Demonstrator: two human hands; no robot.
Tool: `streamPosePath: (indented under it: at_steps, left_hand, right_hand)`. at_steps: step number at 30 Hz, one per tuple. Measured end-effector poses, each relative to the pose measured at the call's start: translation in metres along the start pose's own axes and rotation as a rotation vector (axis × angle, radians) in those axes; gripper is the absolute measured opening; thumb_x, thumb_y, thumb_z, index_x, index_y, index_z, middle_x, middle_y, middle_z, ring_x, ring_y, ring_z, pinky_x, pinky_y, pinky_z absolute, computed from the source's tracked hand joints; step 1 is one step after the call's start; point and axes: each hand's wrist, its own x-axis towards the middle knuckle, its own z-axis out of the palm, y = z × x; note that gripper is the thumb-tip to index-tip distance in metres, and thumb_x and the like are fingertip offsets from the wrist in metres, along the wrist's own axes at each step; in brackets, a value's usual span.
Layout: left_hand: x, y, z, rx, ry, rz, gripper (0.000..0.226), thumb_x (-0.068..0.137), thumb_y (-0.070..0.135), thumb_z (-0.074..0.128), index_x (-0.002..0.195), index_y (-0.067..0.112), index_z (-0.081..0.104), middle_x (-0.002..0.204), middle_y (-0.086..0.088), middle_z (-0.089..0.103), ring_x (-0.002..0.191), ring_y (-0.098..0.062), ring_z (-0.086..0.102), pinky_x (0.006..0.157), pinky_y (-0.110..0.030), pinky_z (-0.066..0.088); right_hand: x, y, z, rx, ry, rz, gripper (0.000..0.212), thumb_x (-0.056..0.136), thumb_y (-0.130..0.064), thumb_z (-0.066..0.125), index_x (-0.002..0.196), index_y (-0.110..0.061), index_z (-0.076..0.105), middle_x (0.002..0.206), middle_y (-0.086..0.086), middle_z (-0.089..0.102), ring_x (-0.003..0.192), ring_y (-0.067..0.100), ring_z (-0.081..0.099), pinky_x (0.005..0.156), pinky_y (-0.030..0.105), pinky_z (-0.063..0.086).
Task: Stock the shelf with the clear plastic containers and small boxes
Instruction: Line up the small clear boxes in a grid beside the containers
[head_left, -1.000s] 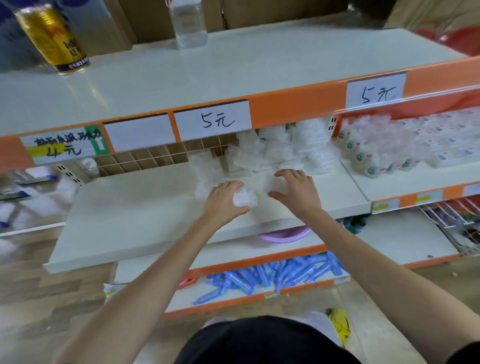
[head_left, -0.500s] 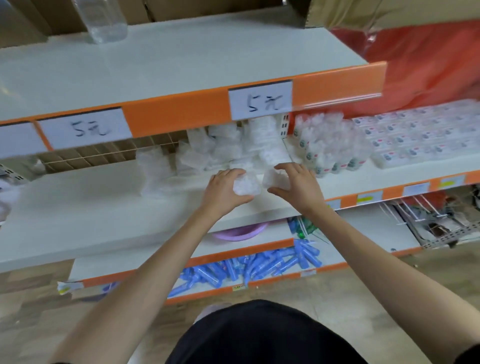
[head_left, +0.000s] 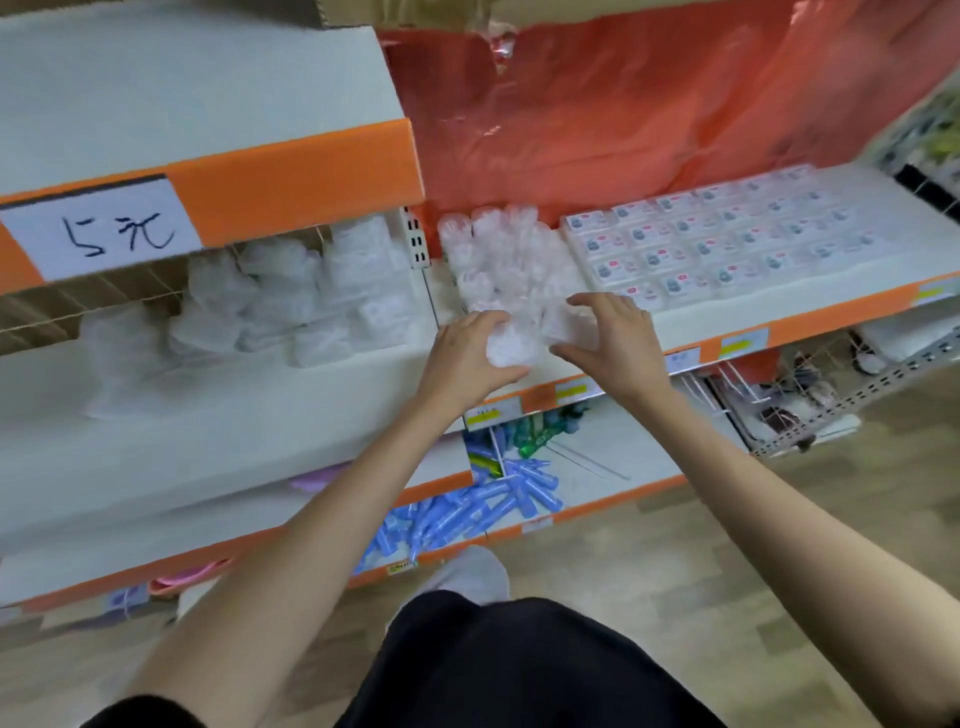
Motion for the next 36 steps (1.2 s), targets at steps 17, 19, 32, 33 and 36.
streamPosePath:
  at_steps: [17,19,32,33,36]
  left_hand:
    - [0.152,0.101,0.076,0.028,-0.088,0.106,0.068,0.073,0.039,0.080,0.132,0.018,0.053,0.134,-0.001,0.056,0.123,-0.022,0.048,0.096,-0.027,0.027]
    - [0.159,0.105,0.082,0.028,-0.087,0.076,0.068,0.073,0.038,0.080,0.133,0.019,0.053,0.135,0.000,0.056,0.123,-0.020,0.048,0.098,-0.027,0.027]
    - [0.167,0.143,0.133,0.020,0.029,-0.225,0.069,0.073,0.039,0.082,0.132,0.017,0.054,0.130,-0.002,0.060,0.118,-0.025,0.053,0.099,-0.035,0.036]
    - [0.164,0.148,0.137,0.013,0.043,-0.253,0.069,0.073,0.039,0.082,0.133,0.018,0.054,0.129,-0.001,0.060,0.118,-0.024,0.052,0.098,-0.034,0.036]
    - [0.155,0.158,0.145,0.005,0.072,-0.326,0.068,0.075,0.038,0.080,0.134,0.021,0.053,0.131,0.001,0.058,0.119,-0.022,0.050,0.097,-0.028,0.032]
  right_hand:
    - [0.066,0.164,-0.067,-0.092,0.018,0.124,0.056,0.082,-0.040,0.077,0.127,-0.013,0.058,0.126,0.007,0.061,0.118,0.034,0.052,0.093,0.046,0.038]
    - [0.076,0.178,-0.068,-0.098,-0.013,0.126,0.057,0.082,-0.040,0.077,0.128,-0.013,0.057,0.127,0.007,0.061,0.119,0.033,0.051,0.093,0.046,0.038]
    - [0.136,0.251,-0.065,-0.063,-0.213,0.016,0.054,0.089,-0.039,0.068,0.131,-0.010,0.053,0.130,0.010,0.057,0.123,0.032,0.046,0.099,0.043,0.032]
    - [0.137,0.255,-0.065,-0.064,-0.245,0.005,0.054,0.089,-0.038,0.069,0.132,-0.011,0.052,0.131,0.010,0.055,0.124,0.032,0.045,0.100,0.042,0.031]
    - [0.138,0.264,-0.063,-0.047,-0.293,-0.046,0.055,0.087,-0.036,0.069,0.132,-0.011,0.051,0.135,0.010,0.051,0.127,0.032,0.043,0.101,0.044,0.030]
